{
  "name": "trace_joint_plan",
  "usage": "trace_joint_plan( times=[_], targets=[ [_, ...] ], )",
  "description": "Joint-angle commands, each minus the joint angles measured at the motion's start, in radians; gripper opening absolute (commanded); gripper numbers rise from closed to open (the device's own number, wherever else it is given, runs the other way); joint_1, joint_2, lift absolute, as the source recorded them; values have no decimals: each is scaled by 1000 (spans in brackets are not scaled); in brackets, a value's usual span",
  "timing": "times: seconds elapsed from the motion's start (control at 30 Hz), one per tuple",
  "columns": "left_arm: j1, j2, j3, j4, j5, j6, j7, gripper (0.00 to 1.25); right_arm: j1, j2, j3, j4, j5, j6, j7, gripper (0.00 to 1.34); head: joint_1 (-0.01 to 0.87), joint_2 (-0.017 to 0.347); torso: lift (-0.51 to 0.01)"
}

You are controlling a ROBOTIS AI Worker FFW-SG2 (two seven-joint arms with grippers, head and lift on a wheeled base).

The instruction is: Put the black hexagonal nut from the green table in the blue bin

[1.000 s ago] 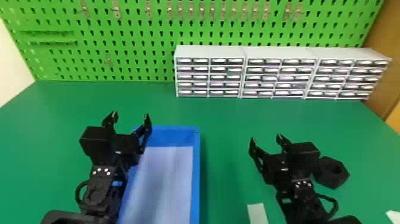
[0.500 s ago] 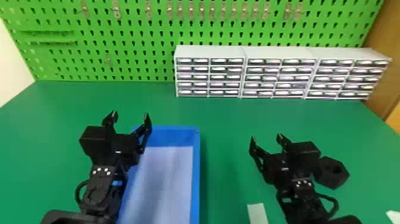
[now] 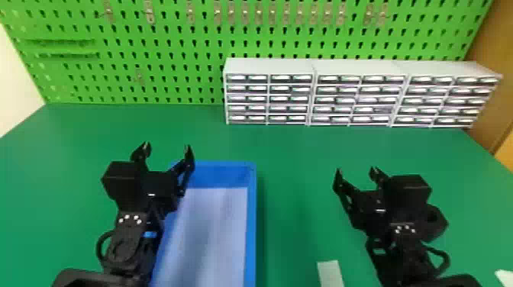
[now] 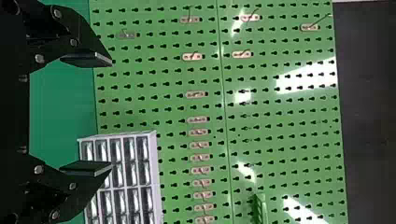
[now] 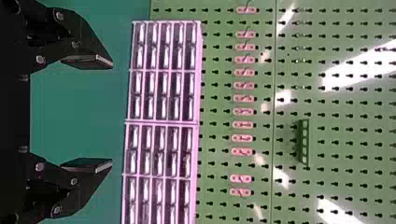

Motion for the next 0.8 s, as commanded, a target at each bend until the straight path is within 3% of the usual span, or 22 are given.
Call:
trace_joint_plan(
  times=[0.0, 0.53, 0.77],
  targets=[
    [-1, 0, 0, 3, 0, 0, -1, 782, 9, 13, -34, -23, -11, 30, 0, 822, 657, 57, -95],
    [-1, 1, 3, 4, 2, 0, -1, 782, 15, 21, -139, -127, -48, 238, 0, 824, 657, 57, -95],
    [-1, 1, 3, 4, 0, 0, 1, 782, 18, 7, -189, -178, -71, 335, 1, 827, 657, 57, -95]
  ],
)
